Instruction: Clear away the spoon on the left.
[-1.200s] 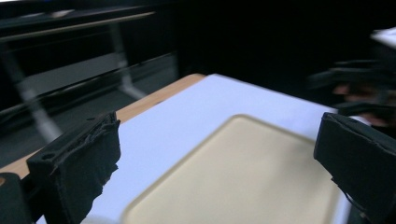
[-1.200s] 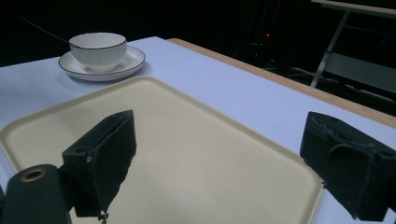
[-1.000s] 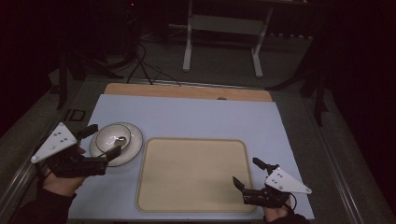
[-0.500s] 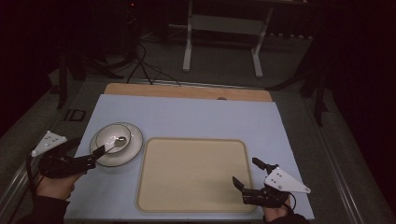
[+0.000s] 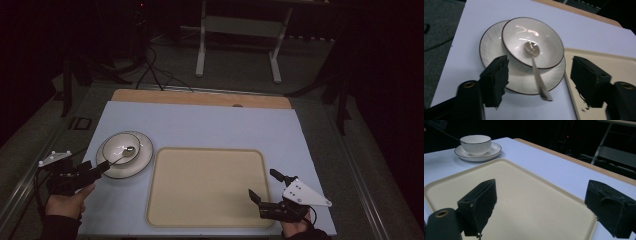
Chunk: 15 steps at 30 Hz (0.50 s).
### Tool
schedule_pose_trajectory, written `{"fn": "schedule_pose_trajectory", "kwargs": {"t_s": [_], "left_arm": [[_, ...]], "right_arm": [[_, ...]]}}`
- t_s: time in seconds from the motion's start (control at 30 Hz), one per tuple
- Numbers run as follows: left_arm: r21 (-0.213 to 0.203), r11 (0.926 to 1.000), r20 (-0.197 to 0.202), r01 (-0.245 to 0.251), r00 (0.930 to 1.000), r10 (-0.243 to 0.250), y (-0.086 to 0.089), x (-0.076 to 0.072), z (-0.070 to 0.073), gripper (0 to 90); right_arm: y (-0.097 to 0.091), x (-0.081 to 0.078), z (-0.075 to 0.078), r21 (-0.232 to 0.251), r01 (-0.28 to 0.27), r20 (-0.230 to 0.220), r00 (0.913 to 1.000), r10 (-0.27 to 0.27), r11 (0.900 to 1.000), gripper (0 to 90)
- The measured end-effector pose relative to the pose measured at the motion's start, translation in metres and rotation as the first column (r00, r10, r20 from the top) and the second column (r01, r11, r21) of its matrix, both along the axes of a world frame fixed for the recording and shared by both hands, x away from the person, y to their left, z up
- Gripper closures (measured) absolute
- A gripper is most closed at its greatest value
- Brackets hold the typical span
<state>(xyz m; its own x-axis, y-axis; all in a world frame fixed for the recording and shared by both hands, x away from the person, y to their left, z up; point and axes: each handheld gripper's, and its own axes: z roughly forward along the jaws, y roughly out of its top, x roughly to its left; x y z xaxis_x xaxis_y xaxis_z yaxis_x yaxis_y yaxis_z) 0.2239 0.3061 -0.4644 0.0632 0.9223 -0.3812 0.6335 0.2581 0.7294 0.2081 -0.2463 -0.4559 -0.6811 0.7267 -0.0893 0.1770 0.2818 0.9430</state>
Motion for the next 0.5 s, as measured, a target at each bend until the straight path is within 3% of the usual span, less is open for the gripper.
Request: {"fn": "schedule_pose_trajectory", "kwargs": {"t_s": [0.2, 0.5], "left_arm": [[-0.078, 0.9967, -0.011, -0.019, 0.9998, 0.018, 0.004, 0.002, -0.010, 53.8], [-0.121, 0.9915, -0.031, -0.049, 0.9985, 0.045, 0.006, 0.002, -0.018, 65.8]], "right_arm": [[0.000, 0.000, 0.000, -0.002, 0.000, -0.001, 1.0000, 0.000, 1.0000, 10.9], [0.000, 0.001, -0.001, -0.002, -0.003, -0.003, 1.0000, 0.003, 1.0000, 10.9]]}}
